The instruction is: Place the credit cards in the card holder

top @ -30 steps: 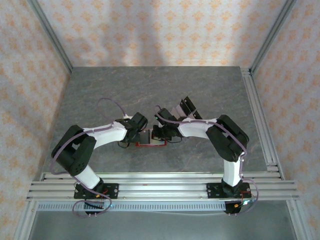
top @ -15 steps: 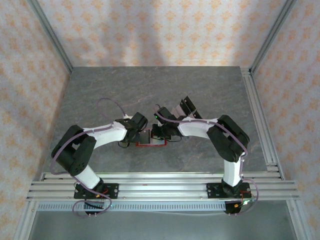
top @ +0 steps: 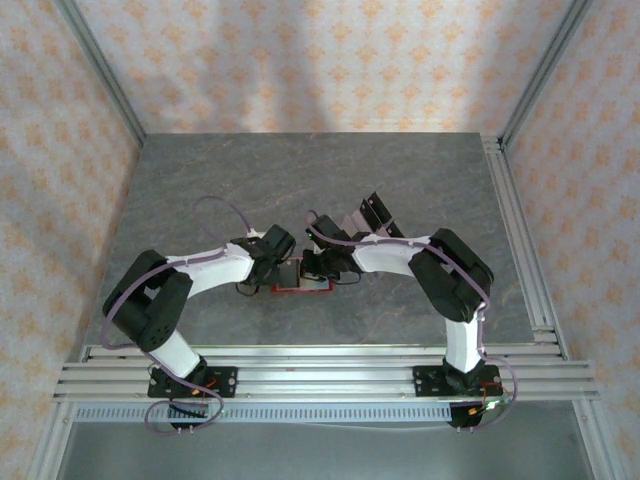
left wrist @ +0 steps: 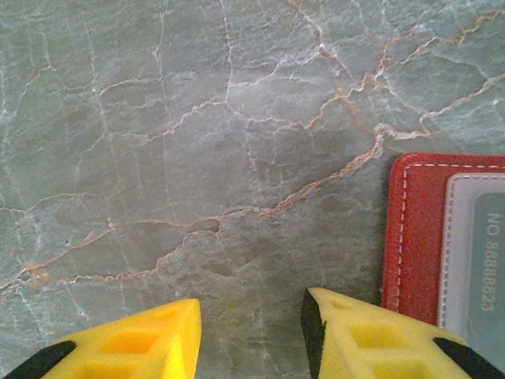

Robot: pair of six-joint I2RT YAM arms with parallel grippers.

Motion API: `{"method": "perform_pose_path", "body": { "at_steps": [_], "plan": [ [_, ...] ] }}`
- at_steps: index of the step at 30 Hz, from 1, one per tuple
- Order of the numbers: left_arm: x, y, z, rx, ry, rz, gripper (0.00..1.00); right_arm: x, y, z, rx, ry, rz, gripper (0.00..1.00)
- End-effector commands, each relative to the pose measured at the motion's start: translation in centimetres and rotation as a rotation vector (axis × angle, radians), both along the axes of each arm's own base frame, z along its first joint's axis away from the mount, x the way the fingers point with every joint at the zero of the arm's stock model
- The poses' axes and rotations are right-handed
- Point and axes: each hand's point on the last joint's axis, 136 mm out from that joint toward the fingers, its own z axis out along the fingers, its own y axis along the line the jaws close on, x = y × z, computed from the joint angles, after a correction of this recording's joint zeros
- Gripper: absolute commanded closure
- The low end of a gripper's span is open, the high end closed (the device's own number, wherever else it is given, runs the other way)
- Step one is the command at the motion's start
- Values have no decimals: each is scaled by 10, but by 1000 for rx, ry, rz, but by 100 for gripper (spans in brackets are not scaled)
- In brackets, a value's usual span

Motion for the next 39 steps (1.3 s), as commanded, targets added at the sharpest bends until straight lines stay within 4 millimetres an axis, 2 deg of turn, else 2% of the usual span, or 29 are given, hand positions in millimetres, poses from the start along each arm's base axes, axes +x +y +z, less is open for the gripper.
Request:
{"method": "perform_pose_path", "body": {
  "at_steps": [1,20,23,29,33,39],
  "plan": [
    [-6,6,-12,11,30,13,60,2,10,-1,9,-1,11,100],
    [-9,5,-14,4,36,15,61,2,33,1,55,10,34,100],
    [-8,7,-12,13,32,18,61,1,30,1,44,7,35,100],
    [-2,22,7,44,8,60,60,3,14,4,22,-10,13,100],
    [2,29,15,49,0,75,60,5,6,13,18,-27,10,100],
    [7,31,16,52,4,72,60,8,4,27,11,-54,23,100]
  ]
}}
